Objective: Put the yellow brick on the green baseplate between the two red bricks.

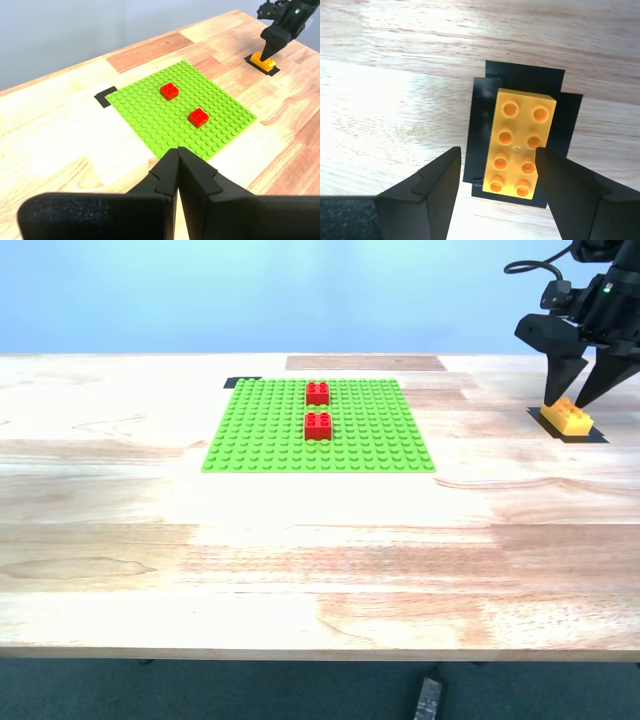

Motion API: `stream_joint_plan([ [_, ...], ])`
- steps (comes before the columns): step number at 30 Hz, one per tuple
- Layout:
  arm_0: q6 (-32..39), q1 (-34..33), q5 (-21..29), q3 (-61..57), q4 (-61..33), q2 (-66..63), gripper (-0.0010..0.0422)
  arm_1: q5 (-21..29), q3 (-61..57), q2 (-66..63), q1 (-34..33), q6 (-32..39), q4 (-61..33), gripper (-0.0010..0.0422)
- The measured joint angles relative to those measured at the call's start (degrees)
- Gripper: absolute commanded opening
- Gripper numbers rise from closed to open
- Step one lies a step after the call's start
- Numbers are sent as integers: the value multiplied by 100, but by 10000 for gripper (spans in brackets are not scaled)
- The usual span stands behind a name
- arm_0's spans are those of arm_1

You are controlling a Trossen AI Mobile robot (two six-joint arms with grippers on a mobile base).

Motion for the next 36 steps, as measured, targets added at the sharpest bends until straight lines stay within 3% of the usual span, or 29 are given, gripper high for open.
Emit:
stream_joint_plan([
  [28, 0, -4, 2, 0, -7, -13, 0, 302, -52, 273, -17, -129, 120, 232],
  [32, 0, -4, 2, 0, -4, -13, 0, 306, -52, 334, -20, -101, 168, 212],
  [36, 0, -4, 2, -2, -4, -17, 0, 313, -52, 323, -17, -90, 310, 161],
])
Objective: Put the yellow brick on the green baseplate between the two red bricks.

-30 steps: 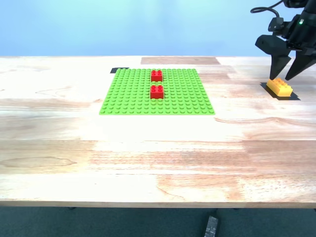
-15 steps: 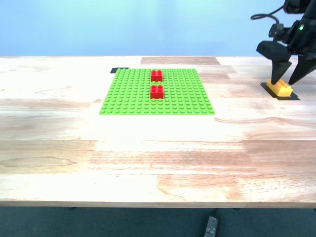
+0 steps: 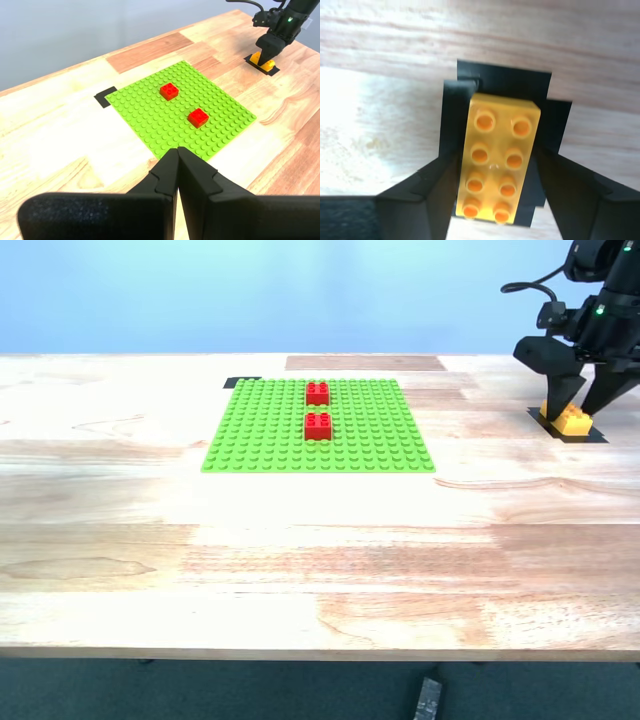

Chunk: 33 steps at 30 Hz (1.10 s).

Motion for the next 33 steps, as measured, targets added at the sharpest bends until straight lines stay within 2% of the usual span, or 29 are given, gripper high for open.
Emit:
stream_joint_plan([
  [11, -2, 0, 0, 0, -4, -11, 0, -11, 0, -2, 33, 105, 98, -5],
  [15, -7, 0, 0, 0, 2, -22, 0, -46, 66, -177, 92, -31, 9, 10],
  [20, -17, 0, 0, 0, 4, -22, 0, -229, 243, -844, 457, -560, -227, 9],
  [27, -17, 0, 0, 0, 11, -22, 0, -675, 671, -1539, 1423, -1226, -511, 9],
  [33, -20, 2, 0, 0, -13, -22, 0, -667, 1106, -1602, 2378, -1740, -544, 9],
])
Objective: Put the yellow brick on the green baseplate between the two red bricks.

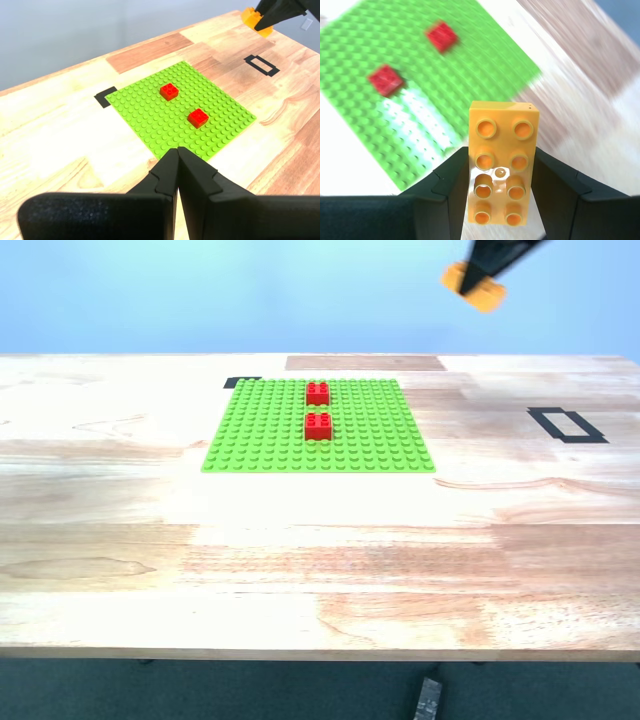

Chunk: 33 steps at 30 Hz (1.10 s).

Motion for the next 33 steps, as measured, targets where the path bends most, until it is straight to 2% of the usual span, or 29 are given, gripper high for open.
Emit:
stream_joint_plan([
  [13, 0, -2, 0, 0, -44, 0, 0, 90, 1759, 1572, 1355, -1368, -710, 9],
  [20, 0, -2, 0, 0, -136, 0, 0, 756, 2771, 2601, 1825, -1943, -1139, 9],
  [29, 2, 0, -2, 0, -153, 0, 0, 835, 3447, 3582, 1967, -2087, -1239, 9],
  [33, 4, 0, 0, 0, -151, 0, 0, 1093, 3453, 3818, 1915, -2199, -1226, 9],
])
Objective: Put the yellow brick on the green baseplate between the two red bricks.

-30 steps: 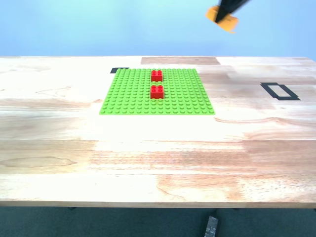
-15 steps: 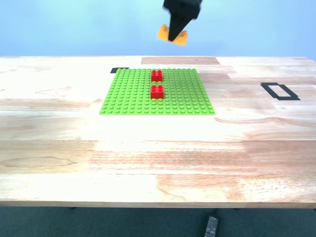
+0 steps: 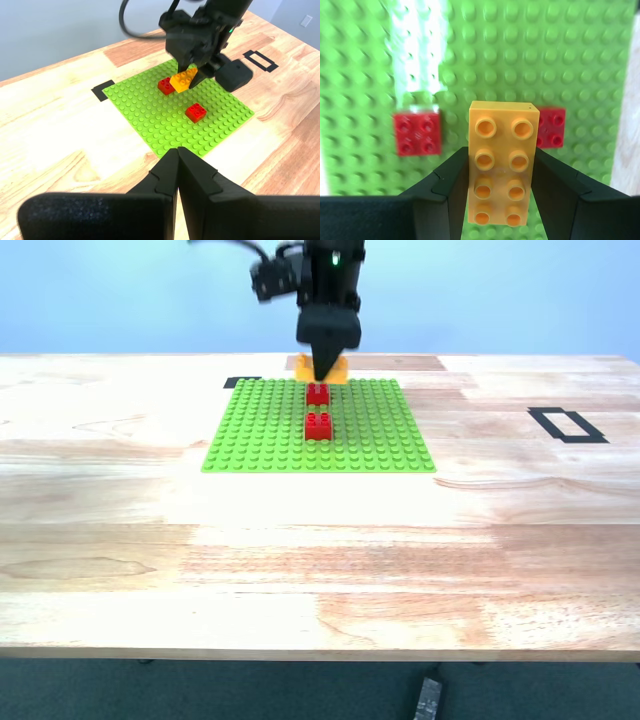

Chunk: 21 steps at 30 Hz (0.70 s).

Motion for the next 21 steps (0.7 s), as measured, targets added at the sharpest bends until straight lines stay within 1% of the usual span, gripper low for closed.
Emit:
stream_joint_plan([
  [16, 11, 0, -2, 0, 17, 0, 0, -118, -424, 254, -28, 2, 365, 10],
  [18, 13, 0, -2, 0, 17, 0, 0, -291, -424, 254, -28, 4, 374, 15],
  [21, 13, 0, -2, 0, 20, 0, 0, -343, -431, 254, -28, 4, 391, 31],
])
